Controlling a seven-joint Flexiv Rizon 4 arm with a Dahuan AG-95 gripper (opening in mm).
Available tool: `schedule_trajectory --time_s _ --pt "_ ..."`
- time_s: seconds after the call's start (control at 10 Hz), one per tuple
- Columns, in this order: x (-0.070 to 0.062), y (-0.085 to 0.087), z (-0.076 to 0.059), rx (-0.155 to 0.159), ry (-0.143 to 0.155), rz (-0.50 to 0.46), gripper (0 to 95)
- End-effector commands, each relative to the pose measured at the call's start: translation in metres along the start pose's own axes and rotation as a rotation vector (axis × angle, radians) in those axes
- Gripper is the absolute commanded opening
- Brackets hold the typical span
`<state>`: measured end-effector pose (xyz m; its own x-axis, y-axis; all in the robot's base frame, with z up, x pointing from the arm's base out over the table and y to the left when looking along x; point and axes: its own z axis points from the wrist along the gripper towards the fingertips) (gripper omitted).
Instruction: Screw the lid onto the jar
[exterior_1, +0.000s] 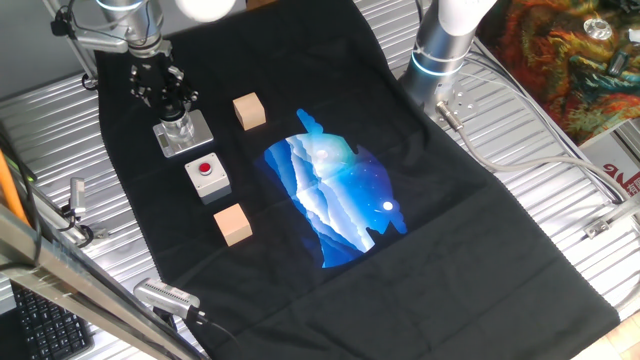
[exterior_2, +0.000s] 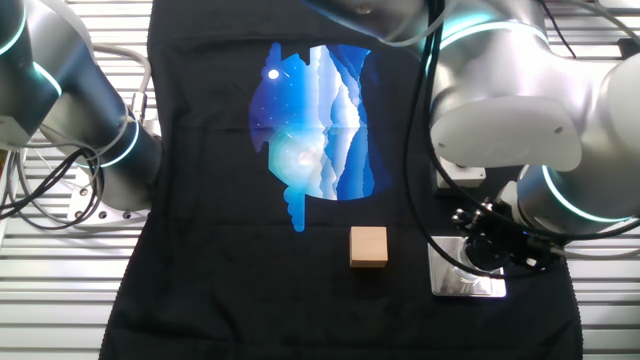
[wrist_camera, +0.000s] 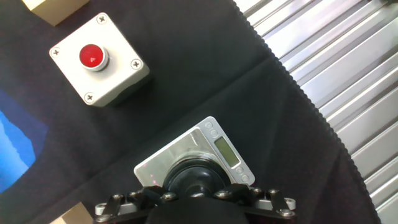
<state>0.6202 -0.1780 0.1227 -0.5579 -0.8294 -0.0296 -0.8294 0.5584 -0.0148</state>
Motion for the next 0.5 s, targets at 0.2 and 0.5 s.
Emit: schedule_trajectory --time_s 0.2,0.5 --pt "0.0008 -0.0004 0.0015 -0.001 0.003 -0.002 76.0" --pt "0.0009 -0.0006 0.0024 -0.005 0.01 0.0 76.0"
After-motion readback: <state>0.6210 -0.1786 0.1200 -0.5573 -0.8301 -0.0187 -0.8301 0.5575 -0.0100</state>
